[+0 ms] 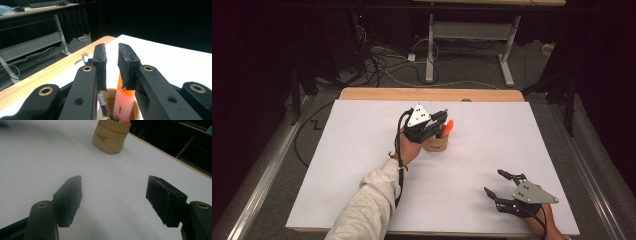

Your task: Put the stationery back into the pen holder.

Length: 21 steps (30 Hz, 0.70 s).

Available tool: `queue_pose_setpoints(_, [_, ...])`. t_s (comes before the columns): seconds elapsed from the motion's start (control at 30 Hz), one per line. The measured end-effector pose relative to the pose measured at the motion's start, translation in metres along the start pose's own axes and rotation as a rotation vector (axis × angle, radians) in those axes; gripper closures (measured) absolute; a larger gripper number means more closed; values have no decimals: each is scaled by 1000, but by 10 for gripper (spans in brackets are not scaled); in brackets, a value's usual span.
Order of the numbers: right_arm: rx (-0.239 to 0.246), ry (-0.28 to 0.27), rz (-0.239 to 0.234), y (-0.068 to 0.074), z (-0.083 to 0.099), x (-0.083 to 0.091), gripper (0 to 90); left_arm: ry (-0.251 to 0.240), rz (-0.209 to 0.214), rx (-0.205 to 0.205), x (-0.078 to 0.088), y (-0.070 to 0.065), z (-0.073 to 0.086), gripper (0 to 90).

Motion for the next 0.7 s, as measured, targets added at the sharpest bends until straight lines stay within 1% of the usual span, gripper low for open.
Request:
queue_pose_setpoints(0.07, [1, 2, -1, 0, 0, 0, 299, 0, -1, -11, 1, 0, -1, 745])
queue_pose_setpoints(0.1, [1, 2, -1, 0, 0, 0, 299, 2, -1, -18, 2, -1, -1, 725])
queue_pose_setpoints(0.2, [1, 2, 0, 0, 0, 0, 299, 1, -5, -40, 5, -1, -2, 724])
queue_pose_setpoints(0.37, [0, 3, 0, 0, 0, 0, 299, 14, -12, -82, 8, -1, -3, 650])
queue_pose_setpoints(0.43, [0, 3, 0, 0, 0, 0, 299, 24, -14, -102, 9, -2, -2, 599])
queue_pose_setpoints(0.5, [-1, 3, -1, 0, 1, 0, 299, 41, -36, -128, 8, -1, 0, 529])
queue_pose_setpoints(0.57, [-5, 2, -3, 0, 1, -1, 299, 58, -38, -149, 8, -1, 3, 470])
queue_pose_setpoints(0.6, [-5, 2, -3, 0, 1, -1, 299, 64, -45, -155, 8, 0, 4, 448])
queue_pose_setpoints(0.67, [-2, 5, -3, 0, 1, -1, 299, 73, -76, -171, 7, 1, 6, 364])
queue_pose_setpoints(0.7, [-1, 6, -3, 0, 1, -1, 299, 74, -81, -183, 7, 0, 7, 350])
Point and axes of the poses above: each handheld gripper's, and its own axes: x roughly backward along the jaws, z roughly out of its underside, y roughly to its left, the point moved 10 cm from there along -x, roughly forward along the jaws, and after that the axes turned 11 degrees about -z, right-handed, at the moved point
